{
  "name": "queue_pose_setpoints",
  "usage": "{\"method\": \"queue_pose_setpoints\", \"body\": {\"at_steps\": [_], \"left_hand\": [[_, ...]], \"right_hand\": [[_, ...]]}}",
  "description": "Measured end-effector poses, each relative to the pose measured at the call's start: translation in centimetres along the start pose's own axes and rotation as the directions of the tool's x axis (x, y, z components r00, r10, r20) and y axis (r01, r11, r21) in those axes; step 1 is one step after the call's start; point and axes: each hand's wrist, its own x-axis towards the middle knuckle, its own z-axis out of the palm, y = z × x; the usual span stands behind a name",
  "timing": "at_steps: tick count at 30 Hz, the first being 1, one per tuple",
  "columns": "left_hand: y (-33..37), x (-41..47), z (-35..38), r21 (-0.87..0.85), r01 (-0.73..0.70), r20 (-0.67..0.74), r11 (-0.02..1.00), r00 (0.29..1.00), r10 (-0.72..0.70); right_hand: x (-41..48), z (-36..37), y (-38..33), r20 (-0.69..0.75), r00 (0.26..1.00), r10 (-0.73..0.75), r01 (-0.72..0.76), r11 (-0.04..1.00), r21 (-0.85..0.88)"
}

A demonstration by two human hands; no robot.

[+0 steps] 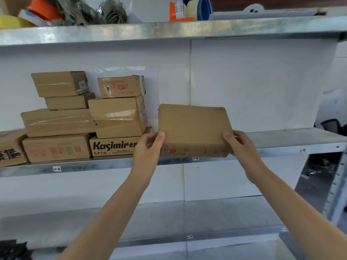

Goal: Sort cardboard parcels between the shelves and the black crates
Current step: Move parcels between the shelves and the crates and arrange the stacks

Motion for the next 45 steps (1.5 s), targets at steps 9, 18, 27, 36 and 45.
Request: {"method": "queue_pose_setpoints", "body": {"at_steps": [9, 18, 27, 36, 45], "left_hand": [[-7.8, -8.3, -5.0, -0.042, 0.099, -0.115, 0.994, 0.988, -0.103], [-11.6, -12.9, -13.6, 0.197, 0.122, -0.270, 0.973, 0.961, -0.066], [-12.3, -17.4, -22.9, 0.353, 0.306, -0.525, 0.884, 0.847, -0.083], [-10.3, -21.6, -29.9, 0.214, 0.353, -0.681, 0.911, 0.722, -0.120], [-8.8, -25.8, -37.6, -0.062, 0.313, -0.803, 0.948, 0.548, -0.233]], "right_hand": [[-9.8, 2.6, 6.9, 0.140, 0.989, 0.043, -0.021, 0.988, -0.156], [-14.5, 10.2, 9.9, 0.389, 0.918, 0.075, -0.026, 0.991, -0.129], [-16.8, 18.9, 10.6, 0.565, 0.823, -0.067, 0.151, 0.983, -0.103], [-19.8, 27.3, 8.1, 0.752, 0.645, -0.138, 0.102, 0.990, 0.094], [-24.7, 35.3, 5.4, 0.856, 0.513, -0.061, -0.144, 0.977, 0.156]]}}
